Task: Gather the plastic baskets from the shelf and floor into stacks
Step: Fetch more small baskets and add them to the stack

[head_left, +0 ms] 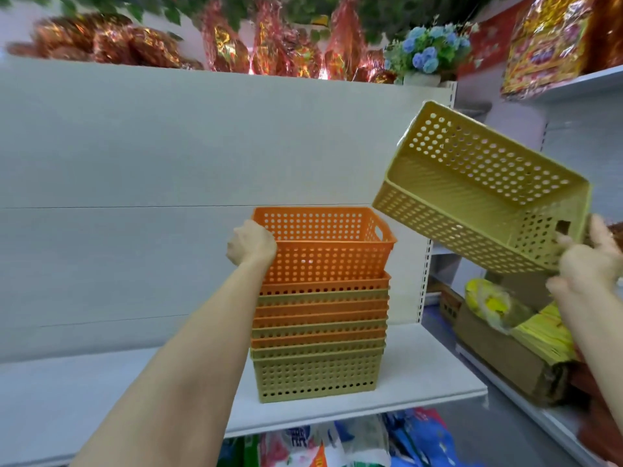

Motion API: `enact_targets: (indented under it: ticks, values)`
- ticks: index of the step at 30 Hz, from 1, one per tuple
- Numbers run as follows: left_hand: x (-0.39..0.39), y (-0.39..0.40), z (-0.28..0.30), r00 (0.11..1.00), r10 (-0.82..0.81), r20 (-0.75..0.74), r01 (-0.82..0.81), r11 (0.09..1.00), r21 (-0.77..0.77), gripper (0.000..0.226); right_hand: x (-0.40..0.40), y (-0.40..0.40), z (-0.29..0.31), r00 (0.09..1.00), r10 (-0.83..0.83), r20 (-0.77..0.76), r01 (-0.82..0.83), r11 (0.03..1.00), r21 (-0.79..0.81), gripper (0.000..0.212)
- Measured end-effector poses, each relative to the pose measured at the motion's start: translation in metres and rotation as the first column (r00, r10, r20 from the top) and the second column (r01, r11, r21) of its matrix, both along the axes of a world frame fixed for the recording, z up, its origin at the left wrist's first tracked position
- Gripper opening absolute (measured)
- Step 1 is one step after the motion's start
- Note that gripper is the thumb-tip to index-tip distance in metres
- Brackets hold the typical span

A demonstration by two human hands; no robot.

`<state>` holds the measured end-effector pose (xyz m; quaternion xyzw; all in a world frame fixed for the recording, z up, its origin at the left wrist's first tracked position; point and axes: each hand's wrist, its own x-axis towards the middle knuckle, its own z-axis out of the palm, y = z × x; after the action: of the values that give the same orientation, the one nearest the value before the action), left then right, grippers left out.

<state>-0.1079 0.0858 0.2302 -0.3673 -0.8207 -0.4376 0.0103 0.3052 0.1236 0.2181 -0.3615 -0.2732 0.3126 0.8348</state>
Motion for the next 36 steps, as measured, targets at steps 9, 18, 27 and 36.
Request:
enact_targets:
  ticks: [9,18,27,36]
  values:
    - [-0.007,-0.008,-0.001,0.989,0.002,-0.148,-0.008,0.999,-0.038,0.033,-0.081,0.031,0.034,0.957,0.290,0.032,-0.289,0.957,-0.024,0.062]
    - [-0.020,-0.014,-0.039,0.996,-0.036,-0.087,0.031,0.998,-0.053,0.039,-0.144,0.042,0.065,0.917,0.395,0.049,-0.393,0.918,-0.047,0.064]
    - [-0.042,-0.022,-0.037,0.660,-0.631,0.407,0.320,0.727,0.607,0.074,-0.186,0.061,0.039,0.855,0.485,0.184,-0.433,0.863,-0.261,0.057]
    - [-0.046,-0.001,-0.037,0.629,-0.657,0.417,0.544,0.754,0.367,0.060,-0.185,0.068,0.016,0.730,0.526,0.437,-0.366,0.840,-0.399,0.038]
